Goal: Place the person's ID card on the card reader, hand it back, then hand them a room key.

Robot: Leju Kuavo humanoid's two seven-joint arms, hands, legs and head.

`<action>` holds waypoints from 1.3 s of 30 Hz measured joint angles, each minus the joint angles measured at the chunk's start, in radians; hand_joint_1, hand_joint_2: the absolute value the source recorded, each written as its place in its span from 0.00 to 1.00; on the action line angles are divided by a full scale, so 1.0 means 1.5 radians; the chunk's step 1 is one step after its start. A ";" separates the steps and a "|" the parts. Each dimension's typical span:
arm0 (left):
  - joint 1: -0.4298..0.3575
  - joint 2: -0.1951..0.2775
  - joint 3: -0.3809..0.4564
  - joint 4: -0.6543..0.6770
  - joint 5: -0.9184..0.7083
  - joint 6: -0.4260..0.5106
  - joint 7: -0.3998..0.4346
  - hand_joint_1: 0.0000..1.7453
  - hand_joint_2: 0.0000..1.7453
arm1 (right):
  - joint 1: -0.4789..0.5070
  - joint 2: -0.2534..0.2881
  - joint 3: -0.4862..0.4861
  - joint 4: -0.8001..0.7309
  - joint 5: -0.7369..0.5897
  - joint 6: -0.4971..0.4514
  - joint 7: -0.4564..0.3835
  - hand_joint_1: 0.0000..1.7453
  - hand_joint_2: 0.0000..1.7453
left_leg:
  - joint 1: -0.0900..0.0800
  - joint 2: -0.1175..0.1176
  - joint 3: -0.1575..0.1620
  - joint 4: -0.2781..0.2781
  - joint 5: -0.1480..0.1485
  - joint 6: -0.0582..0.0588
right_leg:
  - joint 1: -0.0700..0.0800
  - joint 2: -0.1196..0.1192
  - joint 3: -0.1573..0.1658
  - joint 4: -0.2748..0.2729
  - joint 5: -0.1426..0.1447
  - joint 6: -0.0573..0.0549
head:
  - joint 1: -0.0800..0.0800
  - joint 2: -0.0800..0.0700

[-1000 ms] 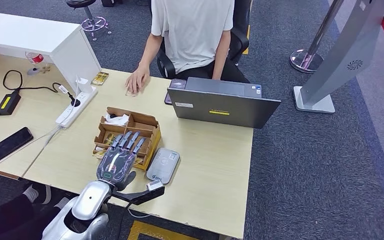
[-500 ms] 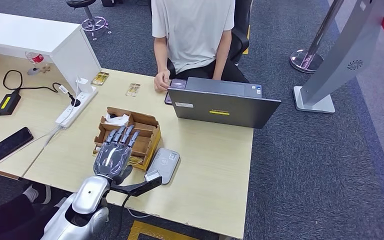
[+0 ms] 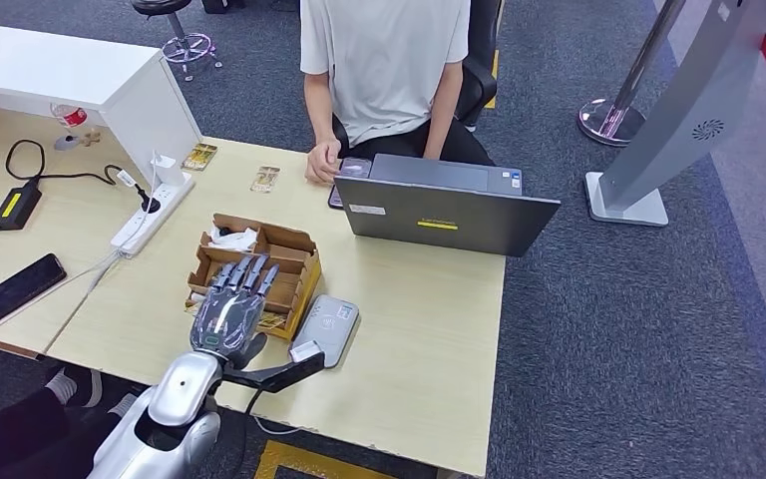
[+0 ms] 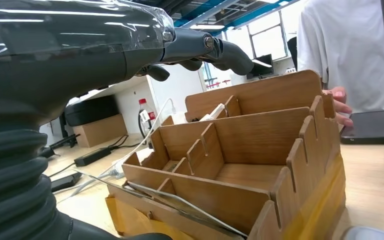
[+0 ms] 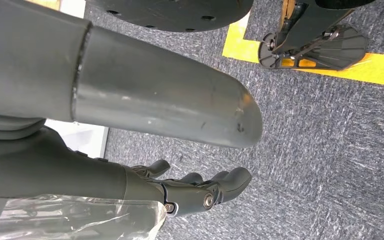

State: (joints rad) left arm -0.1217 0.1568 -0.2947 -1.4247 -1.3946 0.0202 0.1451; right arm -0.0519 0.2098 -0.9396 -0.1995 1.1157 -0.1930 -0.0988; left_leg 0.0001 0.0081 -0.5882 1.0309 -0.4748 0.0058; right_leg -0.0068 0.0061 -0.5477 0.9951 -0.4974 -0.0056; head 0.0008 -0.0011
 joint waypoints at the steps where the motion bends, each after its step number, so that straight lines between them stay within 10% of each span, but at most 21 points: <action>1: 0.000 -0.001 0.000 0.002 0.000 0.000 -0.001 0.00 1.00 | 0.000 0.000 0.000 0.000 0.001 0.000 0.000 0.00 0.00 | 0.000 0.000 0.000 0.000 0.000 0.000 | 0.000 0.000 0.000 0.000 0.000 0.000 | 0.000 0.000; 8: 0.000 -0.007 0.000 0.016 -0.002 0.001 -0.004 0.02 1.00 | 0.000 0.000 0.000 0.000 0.003 0.000 0.000 0.00 0.00 | 0.000 0.000 0.000 0.000 0.000 0.000 | 0.000 0.000 0.000 0.000 0.000 0.000 | 0.000 0.000; 12: -0.001 -0.009 0.000 0.018 -0.003 0.001 -0.007 1.00 1.00 | 0.000 0.000 0.000 0.000 0.003 0.000 0.000 0.00 0.00 | 0.000 0.000 0.000 0.000 0.000 0.000 | 0.000 0.000 0.000 0.000 0.000 0.000 | 0.000 0.000; 39: 0.001 -0.021 0.001 0.008 0.033 0.095 -0.050 1.00 1.00 | 0.000 0.000 0.000 0.000 0.004 -0.001 -0.001 0.00 0.00 | 0.000 0.000 0.000 0.000 0.000 0.000 | 0.000 0.000 0.000 0.000 0.000 0.000 | 0.000 0.000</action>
State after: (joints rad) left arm -0.1207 0.1257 -0.2935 -1.4125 -1.3450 0.1625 0.0698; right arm -0.0515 0.2098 -0.9392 -0.1994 1.1217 -0.1942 -0.1005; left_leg 0.0001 0.0080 -0.5883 1.0310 -0.4748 0.0058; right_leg -0.0068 0.0059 -0.5476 0.9951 -0.4974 -0.0056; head 0.0008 -0.0011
